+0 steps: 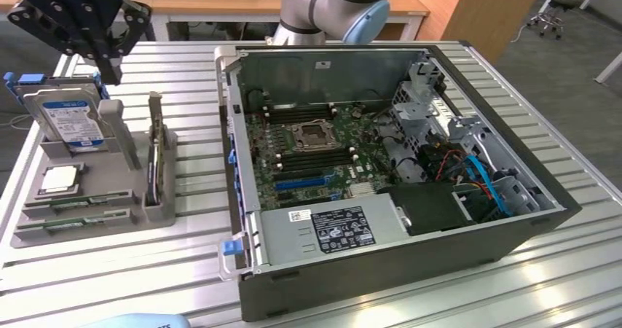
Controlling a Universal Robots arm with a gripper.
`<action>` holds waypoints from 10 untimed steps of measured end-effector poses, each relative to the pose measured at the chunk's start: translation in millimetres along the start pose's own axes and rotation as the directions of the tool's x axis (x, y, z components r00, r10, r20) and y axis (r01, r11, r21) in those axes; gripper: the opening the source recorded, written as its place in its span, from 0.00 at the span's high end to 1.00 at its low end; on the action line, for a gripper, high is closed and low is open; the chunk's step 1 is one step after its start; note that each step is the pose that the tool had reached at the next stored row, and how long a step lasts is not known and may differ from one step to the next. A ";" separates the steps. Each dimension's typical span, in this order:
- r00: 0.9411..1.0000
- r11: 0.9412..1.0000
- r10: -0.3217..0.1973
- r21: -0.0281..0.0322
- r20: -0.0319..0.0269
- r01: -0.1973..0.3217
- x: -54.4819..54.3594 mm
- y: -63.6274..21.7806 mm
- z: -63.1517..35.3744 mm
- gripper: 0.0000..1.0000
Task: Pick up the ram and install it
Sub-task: 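Reach for the ram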
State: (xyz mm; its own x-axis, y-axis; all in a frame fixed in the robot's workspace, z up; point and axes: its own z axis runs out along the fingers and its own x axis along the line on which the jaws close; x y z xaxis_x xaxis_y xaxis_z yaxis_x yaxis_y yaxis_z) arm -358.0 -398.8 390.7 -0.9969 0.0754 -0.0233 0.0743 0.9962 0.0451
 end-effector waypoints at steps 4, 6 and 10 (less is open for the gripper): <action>1.000 1.000 0.000 0.000 0.000 0.000 10.3 -0.8 0.0 0.90; 1.000 1.000 0.000 0.000 0.000 0.000 15.2 -1.2 0.0 0.90; 1.000 1.000 0.000 0.000 0.000 0.000 24.4 -1.9 -0.1 0.90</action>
State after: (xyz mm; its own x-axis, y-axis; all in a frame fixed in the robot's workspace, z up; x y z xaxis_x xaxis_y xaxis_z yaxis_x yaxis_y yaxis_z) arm -382.4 -398.9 390.2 -0.9969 0.0753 -0.0233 0.0742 0.9962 0.0450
